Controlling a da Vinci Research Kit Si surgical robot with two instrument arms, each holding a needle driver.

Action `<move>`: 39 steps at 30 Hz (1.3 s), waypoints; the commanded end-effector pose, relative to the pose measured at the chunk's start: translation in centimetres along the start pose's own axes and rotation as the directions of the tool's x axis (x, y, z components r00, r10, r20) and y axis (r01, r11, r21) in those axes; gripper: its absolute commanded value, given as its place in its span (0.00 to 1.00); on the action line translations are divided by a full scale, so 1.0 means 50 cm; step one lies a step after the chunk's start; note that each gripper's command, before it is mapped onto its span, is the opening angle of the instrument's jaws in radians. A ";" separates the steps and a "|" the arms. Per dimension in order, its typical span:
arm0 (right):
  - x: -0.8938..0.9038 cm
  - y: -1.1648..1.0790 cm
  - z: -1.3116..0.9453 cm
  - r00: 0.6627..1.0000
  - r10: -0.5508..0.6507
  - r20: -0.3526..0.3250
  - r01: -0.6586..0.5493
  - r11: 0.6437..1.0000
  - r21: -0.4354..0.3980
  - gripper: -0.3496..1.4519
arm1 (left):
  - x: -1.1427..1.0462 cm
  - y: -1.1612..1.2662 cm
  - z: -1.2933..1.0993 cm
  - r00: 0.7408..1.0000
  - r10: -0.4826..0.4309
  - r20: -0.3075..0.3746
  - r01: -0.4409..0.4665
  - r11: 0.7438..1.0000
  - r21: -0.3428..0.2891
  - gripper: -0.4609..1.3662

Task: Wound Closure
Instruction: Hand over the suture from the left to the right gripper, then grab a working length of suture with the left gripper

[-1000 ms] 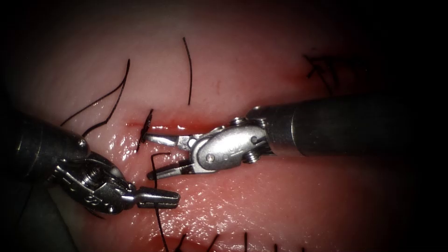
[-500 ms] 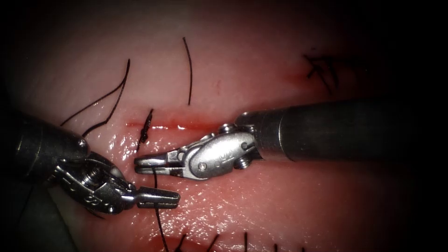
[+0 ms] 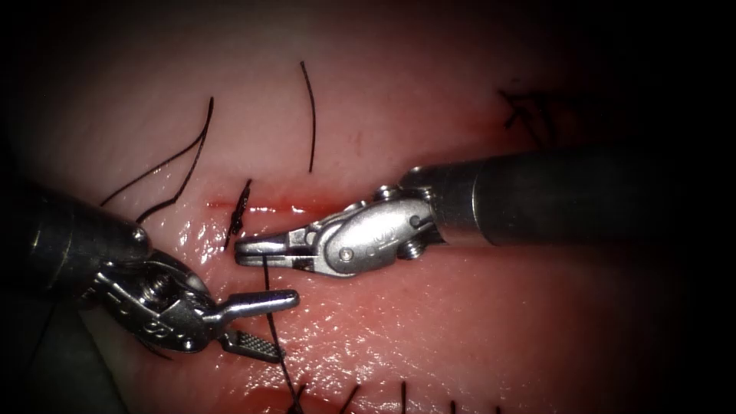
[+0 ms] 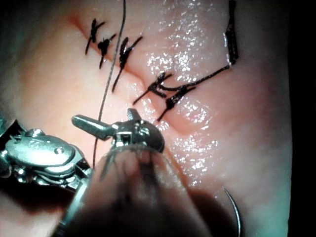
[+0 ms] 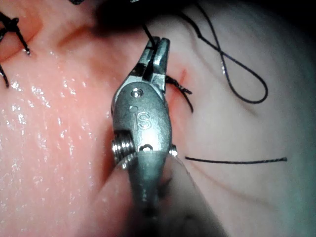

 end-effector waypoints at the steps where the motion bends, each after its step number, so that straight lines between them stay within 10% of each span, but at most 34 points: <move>1: -0.0001 0.0004 -0.0004 1.000 0.002 0.012 -0.002 1.000 -0.018 0.00 | 0.0000 0.0001 0.0003 1.000 0.000 0.002 0.000 1.000 0.006 0.78; 21: -0.0087 0.0086 -0.0048 0.997 0.009 0.077 -0.002 0.996 -0.090 0.00 | 0.0022 0.0020 0.0070 0.997 0.075 0.032 -0.076 0.997 0.029 0.75; 28: -0.0116 0.0111 -0.0054 0.996 0.010 0.088 -0.001 0.995 -0.102 0.00 | 0.0025 0.0028 0.0088 0.994 0.103 0.043 -0.106 0.992 0.071 0.49; 39: -0.0144 0.0128 -0.0051 0.995 0.020 0.102 -0.008 0.993 -0.114 0.00 | 0.0039 0.0069 0.0130 0.990 0.126 0.064 -0.131 0.988 0.086 0.39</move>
